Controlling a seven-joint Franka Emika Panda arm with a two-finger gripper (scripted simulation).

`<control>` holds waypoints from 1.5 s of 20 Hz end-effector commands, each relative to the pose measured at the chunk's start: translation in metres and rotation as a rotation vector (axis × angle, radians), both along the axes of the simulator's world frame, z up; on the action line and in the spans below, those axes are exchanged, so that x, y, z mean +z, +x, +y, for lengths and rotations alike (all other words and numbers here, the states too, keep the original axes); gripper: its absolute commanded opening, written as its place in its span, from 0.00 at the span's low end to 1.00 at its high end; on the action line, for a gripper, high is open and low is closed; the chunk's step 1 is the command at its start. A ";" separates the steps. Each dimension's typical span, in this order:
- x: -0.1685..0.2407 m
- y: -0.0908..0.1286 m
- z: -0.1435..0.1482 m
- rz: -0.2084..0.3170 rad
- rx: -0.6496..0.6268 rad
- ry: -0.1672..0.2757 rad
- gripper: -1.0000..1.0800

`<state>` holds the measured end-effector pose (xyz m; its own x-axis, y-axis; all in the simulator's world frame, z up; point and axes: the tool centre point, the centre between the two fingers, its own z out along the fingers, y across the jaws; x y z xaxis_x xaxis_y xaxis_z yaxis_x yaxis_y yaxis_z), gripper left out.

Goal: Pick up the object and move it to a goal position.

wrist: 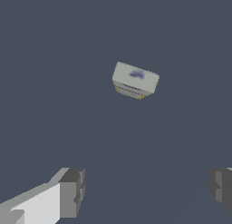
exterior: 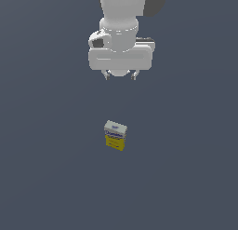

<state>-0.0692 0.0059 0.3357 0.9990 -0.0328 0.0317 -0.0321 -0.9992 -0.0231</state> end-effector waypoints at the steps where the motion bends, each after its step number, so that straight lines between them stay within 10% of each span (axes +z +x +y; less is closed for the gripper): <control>1: 0.000 0.000 0.000 0.000 0.000 0.000 0.96; 30: -0.013 0.022 0.021 -0.014 0.259 -0.013 0.96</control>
<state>-0.0505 0.0279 0.3251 0.9796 0.1957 0.0460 0.1964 -0.9805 -0.0116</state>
